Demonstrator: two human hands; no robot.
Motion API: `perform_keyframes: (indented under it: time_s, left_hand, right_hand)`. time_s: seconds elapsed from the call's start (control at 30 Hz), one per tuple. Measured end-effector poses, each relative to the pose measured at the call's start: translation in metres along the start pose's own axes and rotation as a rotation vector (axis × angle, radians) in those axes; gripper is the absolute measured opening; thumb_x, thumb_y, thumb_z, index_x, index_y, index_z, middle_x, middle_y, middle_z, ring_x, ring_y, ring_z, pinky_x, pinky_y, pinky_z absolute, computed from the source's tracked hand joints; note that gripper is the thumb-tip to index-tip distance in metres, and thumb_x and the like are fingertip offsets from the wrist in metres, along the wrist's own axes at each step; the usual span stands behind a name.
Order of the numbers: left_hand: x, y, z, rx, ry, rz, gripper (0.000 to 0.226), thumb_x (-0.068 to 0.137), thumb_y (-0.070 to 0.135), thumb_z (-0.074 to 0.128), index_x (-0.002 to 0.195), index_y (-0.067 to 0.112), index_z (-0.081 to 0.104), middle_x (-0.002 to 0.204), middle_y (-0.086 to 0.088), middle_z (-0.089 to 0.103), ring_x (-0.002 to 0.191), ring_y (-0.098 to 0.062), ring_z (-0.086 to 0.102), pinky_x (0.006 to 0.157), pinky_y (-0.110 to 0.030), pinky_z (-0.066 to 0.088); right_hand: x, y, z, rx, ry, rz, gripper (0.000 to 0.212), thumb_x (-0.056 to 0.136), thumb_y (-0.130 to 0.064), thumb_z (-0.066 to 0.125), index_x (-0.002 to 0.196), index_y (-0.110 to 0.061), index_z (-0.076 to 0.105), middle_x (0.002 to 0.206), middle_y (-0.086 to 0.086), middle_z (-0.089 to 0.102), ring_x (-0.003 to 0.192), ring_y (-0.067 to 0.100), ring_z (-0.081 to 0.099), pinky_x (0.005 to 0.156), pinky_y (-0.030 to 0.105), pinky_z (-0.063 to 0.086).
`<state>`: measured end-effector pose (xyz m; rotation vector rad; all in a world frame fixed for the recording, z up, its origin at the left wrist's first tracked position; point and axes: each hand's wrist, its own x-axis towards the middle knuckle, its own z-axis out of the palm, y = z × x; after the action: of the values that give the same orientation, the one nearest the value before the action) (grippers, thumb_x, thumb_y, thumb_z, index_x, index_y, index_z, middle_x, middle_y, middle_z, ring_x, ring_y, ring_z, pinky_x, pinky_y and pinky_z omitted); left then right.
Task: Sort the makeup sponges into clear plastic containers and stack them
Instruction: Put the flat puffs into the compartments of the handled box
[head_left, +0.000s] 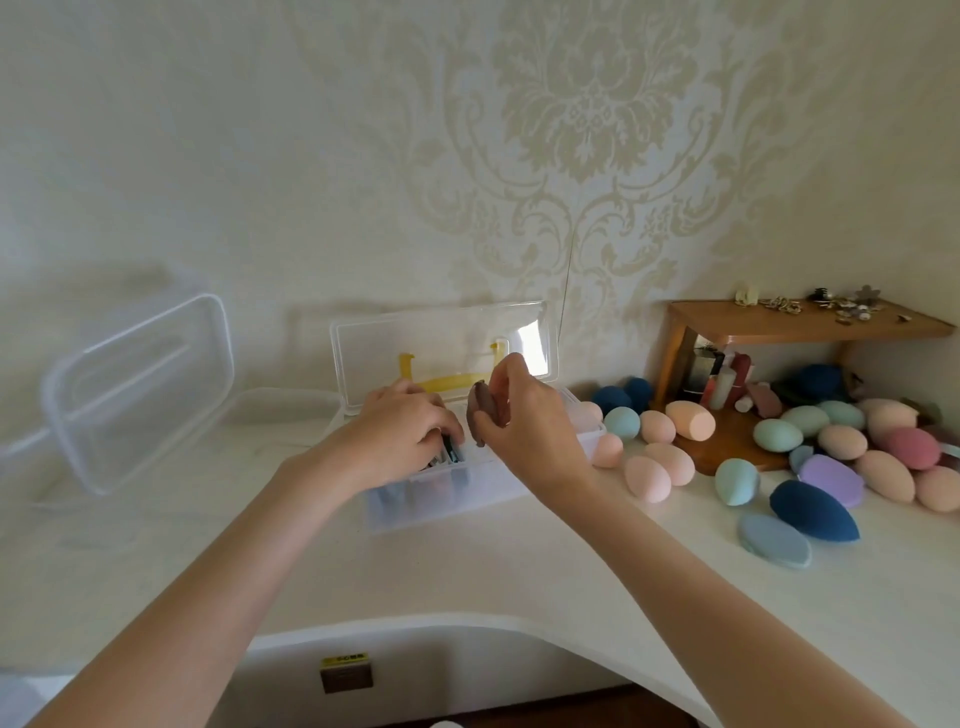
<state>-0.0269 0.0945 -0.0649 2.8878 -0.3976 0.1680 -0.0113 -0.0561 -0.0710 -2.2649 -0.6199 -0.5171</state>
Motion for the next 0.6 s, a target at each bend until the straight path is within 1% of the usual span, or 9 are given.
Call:
perform_keyframes:
  time_s: [0.03,0.07,0.13,0.2,0.27,0.33,0.4,0.5,0.6]
  left_hand:
    - [0.000,0.000,0.000,-0.003,0.002,-0.002,0.036,0.090,0.009,0.042,0.108,0.029,0.067,0.114,0.008,0.062,0.121,-0.019,0.037,0.106,-0.033,0.026]
    - [0.001,0.000,-0.001,0.000,0.004,-0.001,0.036,0.090,0.009,0.042,0.108,0.028,0.067,0.113,0.007,0.062,0.120,-0.020,0.038,0.105,-0.033,0.026]
    - [0.001,0.000,0.000,0.019,0.001,0.000,0.036,0.090,0.009,0.041,0.110,0.027,0.065,0.113,0.005,0.061,0.119,-0.021,0.040,0.104,-0.034,0.028]
    - [0.001,-0.001,0.001,0.027,-0.003,-0.005,0.037,0.089,0.009,0.041,0.112,0.027,0.064,0.115,0.003,0.060,0.119,-0.022,0.041,0.103,-0.035,0.029]
    - [0.001,-0.002,0.001,0.034,-0.012,-0.012,0.038,0.089,0.008,0.040,0.114,0.027,0.063,0.117,0.002,0.059,0.120,-0.022,0.040,0.103,-0.035,0.030]
    - [0.001,-0.001,0.001,0.029,-0.014,-0.006,0.038,0.089,0.008,0.040,0.114,0.026,0.063,0.117,0.001,0.059,0.119,-0.022,0.042,0.102,-0.035,0.031]
    - [0.002,0.002,0.000,0.007,0.016,0.004,0.037,0.089,0.007,0.041,0.111,0.023,0.065,0.116,0.000,0.060,0.117,-0.023,0.046,0.100,-0.035,0.035]
    - [0.010,0.013,-0.001,-0.066,0.100,0.047,0.034,0.087,0.004,0.042,0.105,0.017,0.068,0.114,-0.003,0.063,0.111,-0.025,0.053,0.096,-0.038,0.042]
    - [0.022,0.034,0.001,-0.142,0.144,0.116,0.031,0.087,0.003,0.043,0.102,0.014,0.069,0.110,-0.006,0.063,0.107,-0.024,0.057,0.093,-0.035,0.044]
  right_hand:
    - [0.001,-0.002,0.003,-0.040,-0.026,-0.020,0.019,0.089,-0.013,0.056,0.084,-0.010,0.038,0.065,-0.005,0.045,0.057,0.010,0.043,0.051,0.018,0.033]
    - [0.001,-0.004,0.006,-0.103,-0.069,-0.034,0.014,0.090,-0.016,0.054,0.086,-0.009,0.042,0.073,0.001,0.053,0.064,0.017,0.048,0.054,0.019,0.031]
    - [0.001,-0.006,0.011,-0.237,-0.144,-0.039,0.017,0.092,-0.020,0.051,0.098,-0.004,0.050,0.094,0.012,0.060,0.081,0.026,0.052,0.062,0.030,0.034]
    - [0.003,-0.006,0.014,-0.279,-0.193,0.005,0.023,0.093,-0.021,0.050,0.105,-0.001,0.053,0.108,0.014,0.059,0.099,0.028,0.053,0.073,0.035,0.040]
    - [0.006,-0.005,0.015,-0.304,-0.231,0.048,0.028,0.093,-0.024,0.050,0.107,-0.002,0.060,0.116,0.015,0.055,0.112,0.029,0.048,0.088,0.033,0.041]
    - [0.008,-0.004,0.013,-0.352,-0.297,0.040,0.034,0.096,-0.027,0.044,0.108,-0.003,0.066,0.120,0.017,0.052,0.115,0.029,0.044,0.098,0.032,0.038]
    - [0.007,-0.007,0.008,-0.362,-0.331,0.007,0.036,0.098,-0.023,0.039,0.108,-0.005,0.068,0.120,0.018,0.052,0.112,0.030,0.046,0.100,0.032,0.036]
    - [0.007,-0.004,-0.009,-0.310,-0.264,-0.024,0.034,0.097,-0.018,0.039,0.105,-0.003,0.069,0.116,0.018,0.056,0.108,0.028,0.051,0.094,0.032,0.041]
    - [0.007,0.017,-0.043,-0.239,-0.145,0.063,0.028,0.095,-0.018,0.046,0.103,-0.005,0.069,0.113,0.011,0.057,0.100,0.024,0.057,0.084,0.031,0.049]
